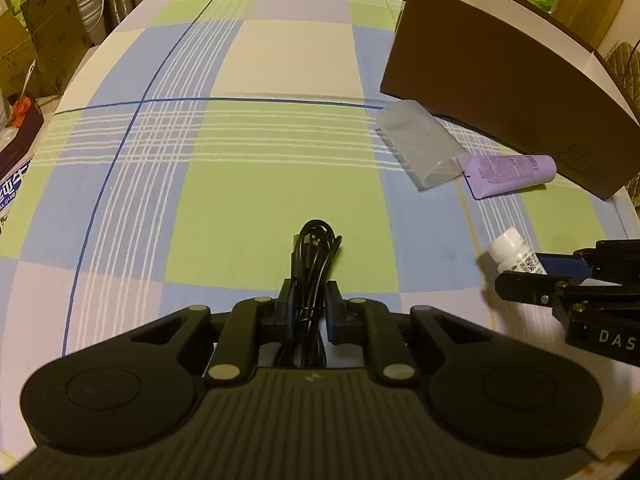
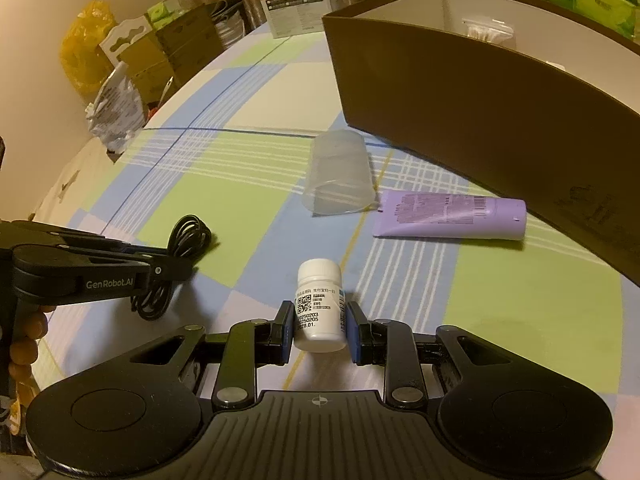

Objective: Organize objects
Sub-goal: 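Lift the black cable and pill bottle above the table with both grippers, then carry the cable and pill bottle into the brown box and release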

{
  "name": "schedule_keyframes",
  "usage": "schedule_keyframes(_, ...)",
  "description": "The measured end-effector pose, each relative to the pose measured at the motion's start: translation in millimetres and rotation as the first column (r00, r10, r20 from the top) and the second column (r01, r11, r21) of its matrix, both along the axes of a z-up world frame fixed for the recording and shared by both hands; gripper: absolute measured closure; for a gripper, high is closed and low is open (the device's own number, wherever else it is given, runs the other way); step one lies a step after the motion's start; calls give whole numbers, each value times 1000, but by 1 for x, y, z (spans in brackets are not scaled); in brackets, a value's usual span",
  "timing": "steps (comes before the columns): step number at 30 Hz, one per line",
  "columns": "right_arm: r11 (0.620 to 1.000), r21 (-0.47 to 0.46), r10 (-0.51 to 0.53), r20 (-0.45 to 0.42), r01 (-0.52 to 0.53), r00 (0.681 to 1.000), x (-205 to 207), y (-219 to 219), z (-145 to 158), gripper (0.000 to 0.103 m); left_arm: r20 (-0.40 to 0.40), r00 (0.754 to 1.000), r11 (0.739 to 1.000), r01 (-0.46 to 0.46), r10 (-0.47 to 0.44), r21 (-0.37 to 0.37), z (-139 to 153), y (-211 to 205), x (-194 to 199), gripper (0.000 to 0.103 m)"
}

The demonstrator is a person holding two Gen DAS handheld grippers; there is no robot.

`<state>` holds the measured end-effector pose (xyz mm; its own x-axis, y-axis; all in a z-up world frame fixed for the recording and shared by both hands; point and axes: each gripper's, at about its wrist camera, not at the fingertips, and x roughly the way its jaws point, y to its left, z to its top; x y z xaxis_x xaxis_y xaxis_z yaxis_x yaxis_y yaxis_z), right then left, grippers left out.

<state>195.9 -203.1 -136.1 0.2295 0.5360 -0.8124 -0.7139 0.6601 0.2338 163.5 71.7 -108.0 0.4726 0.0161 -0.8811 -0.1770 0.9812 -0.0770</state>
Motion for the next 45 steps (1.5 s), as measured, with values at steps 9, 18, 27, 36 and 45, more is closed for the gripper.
schedule_keyframes(9, 999, 20, -25, 4, 25, 1000, 4, -9, 6, 79, 16, 1000, 1000, 15, -15, -4, 10, -4, -3, 92)
schedule_keyframes(18, 997, 49, -57, 16, 56, 998, 7, -25, 19, 79, 63, 998, 999, 22, -20, -31, 31, -11, -5, 92)
schedule_keyframes(27, 988, 109, -113, 46, 107, 993, 13, -52, 47, 79, 132, 990, 997, 63, -55, -51, 62, -29, 0, 92)
schedule_keyframes(36, 970, 161, -198, 92, 182, 976, 35, -88, 76, 79, 223, 965, 987, 152, -137, -52, 98, -66, 27, 92)
schedule_keyframes(45, 946, 201, -288, 151, 256, 946, 71, -123, 104, 79, 282, 935, 971, 235, -216, -37, 119, -107, 72, 92)
